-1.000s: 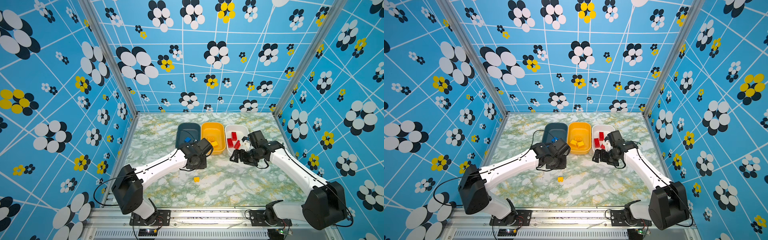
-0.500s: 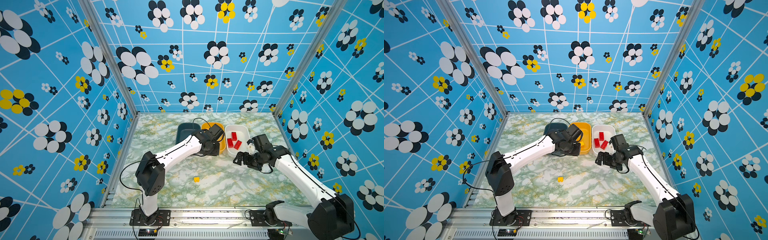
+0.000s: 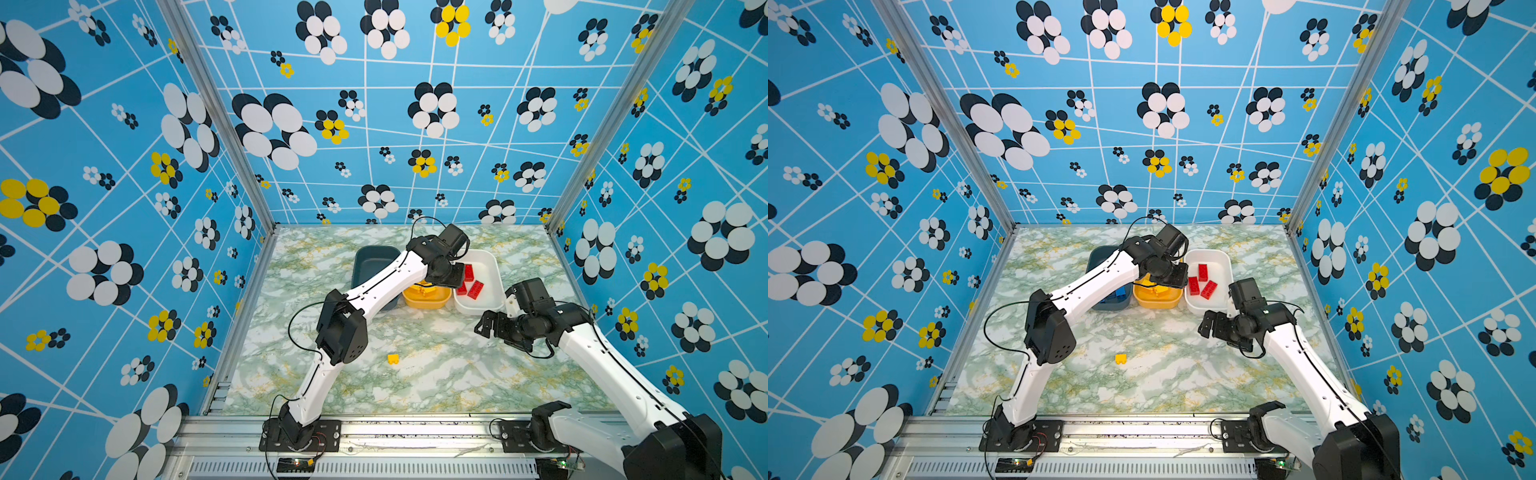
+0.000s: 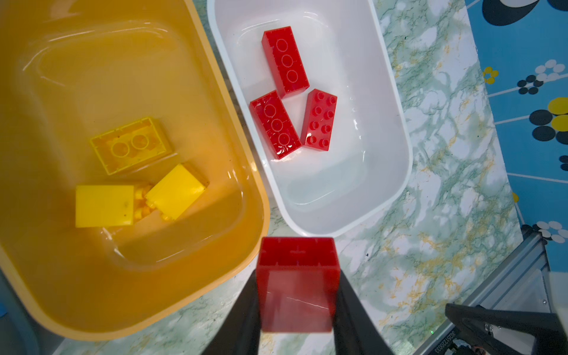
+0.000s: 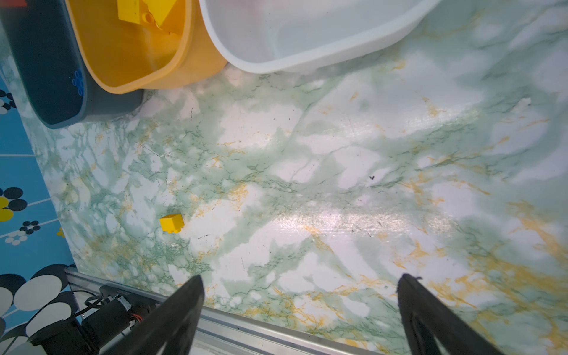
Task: Sort the legos into containers by color
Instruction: 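Carry the small red brick over the white tub and release it with left gripper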
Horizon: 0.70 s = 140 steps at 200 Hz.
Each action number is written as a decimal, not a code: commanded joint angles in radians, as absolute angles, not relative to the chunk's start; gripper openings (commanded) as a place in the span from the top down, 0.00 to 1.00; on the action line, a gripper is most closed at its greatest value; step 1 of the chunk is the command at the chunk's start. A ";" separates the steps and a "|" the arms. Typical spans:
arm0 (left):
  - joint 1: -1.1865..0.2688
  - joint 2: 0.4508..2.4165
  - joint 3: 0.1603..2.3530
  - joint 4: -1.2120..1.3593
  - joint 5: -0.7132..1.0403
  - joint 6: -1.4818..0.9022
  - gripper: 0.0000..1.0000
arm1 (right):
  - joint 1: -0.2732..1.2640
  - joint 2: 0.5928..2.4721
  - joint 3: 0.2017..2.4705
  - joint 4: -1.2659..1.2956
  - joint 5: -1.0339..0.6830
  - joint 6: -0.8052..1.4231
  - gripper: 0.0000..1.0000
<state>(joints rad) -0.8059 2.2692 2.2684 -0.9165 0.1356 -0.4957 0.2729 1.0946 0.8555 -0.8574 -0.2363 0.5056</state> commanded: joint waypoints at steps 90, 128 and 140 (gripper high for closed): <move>-0.807 2.538 2.514 -0.881 0.236 -0.545 0.75 | 0.254 1.056 0.876 -0.951 -0.195 0.506 0.01; -0.809 2.558 2.514 -0.850 0.241 -0.562 0.71 | 0.252 1.057 0.897 -0.979 -0.189 0.496 0.01; -0.811 2.560 2.513 -0.849 0.242 -0.561 0.59 | 0.252 1.059 0.900 -0.984 -0.187 0.492 0.01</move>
